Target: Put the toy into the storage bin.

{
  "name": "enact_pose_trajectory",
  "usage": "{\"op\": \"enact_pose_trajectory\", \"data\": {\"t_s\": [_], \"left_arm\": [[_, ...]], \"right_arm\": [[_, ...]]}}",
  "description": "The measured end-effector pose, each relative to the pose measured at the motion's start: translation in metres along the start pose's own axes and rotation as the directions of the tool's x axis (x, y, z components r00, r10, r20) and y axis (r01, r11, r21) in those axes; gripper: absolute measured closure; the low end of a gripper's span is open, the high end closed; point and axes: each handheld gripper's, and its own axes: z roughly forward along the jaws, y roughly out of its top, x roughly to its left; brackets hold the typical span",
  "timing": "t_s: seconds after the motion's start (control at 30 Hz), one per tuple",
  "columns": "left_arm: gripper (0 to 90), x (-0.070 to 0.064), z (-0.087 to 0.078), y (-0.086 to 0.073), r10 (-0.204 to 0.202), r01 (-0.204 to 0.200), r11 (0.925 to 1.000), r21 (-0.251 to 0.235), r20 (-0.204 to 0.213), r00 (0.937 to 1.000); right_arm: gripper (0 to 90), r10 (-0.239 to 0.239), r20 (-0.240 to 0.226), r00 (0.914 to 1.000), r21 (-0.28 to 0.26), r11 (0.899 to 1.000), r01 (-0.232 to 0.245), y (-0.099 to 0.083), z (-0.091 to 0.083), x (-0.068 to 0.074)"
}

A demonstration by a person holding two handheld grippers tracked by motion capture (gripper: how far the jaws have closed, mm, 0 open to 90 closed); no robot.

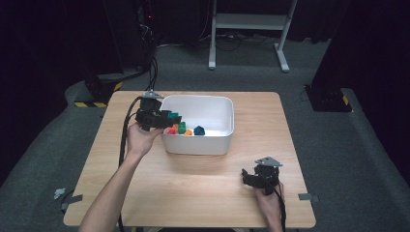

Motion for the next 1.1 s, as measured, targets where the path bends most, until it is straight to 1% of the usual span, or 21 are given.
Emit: {"op": "enact_pose_trajectory", "data": {"t_s": [0.23,0.4,0.73,0.87,0.97,1.03,1.1], "left_arm": [[47.1,0.002,0.008,0.006,-0.005,0.005,1.0,-0.002,-0.007,1.0],[47.1,0.003,0.017,0.01,-0.02,0.02,0.9998,-0.005,-0.013,0.9997],[47.0,0.012,0.035,0.009,-0.053,0.053,0.9985,0.01,-0.038,0.9979],[47.0,0.014,0.043,0.008,-0.057,0.058,0.998,0.025,-0.046,0.9973],[46.9,0.015,0.048,0.008,-0.052,0.054,0.998,0.033,-0.053,0.9972],[46.9,0.015,0.051,0.008,-0.057,0.059,0.9975,0.038,-0.054,0.9969],[46.8,0.015,0.053,0.008,-0.053,0.055,0.9976,0.042,-0.061,0.9968]], "right_arm": [[16.7,0.0,0.0,1.0,0.0,1.0,0.0,0.0,0.0,0.0],[16.7,0.0,0.0,1.0,0.0,1.0,0.0,0.0,0.0,0.0],[16.7,-0.001,0.0,1.0,0.0,1.0,0.001,0.0,0.0,0.0],[16.7,-0.001,0.001,1.0,-0.001,1.0,0.001,0.0,0.0,0.0],[16.7,-0.001,0.0,1.0,0.0,1.0,0.001,0.0,0.0,0.0],[16.7,0.0,0.0,1.0,0.0,1.0,0.0,0.0,0.0,0.0],[16.7,-0.001,0.0,1.0,0.0,1.0,0.001,0.0,0.0,0.0]]}}
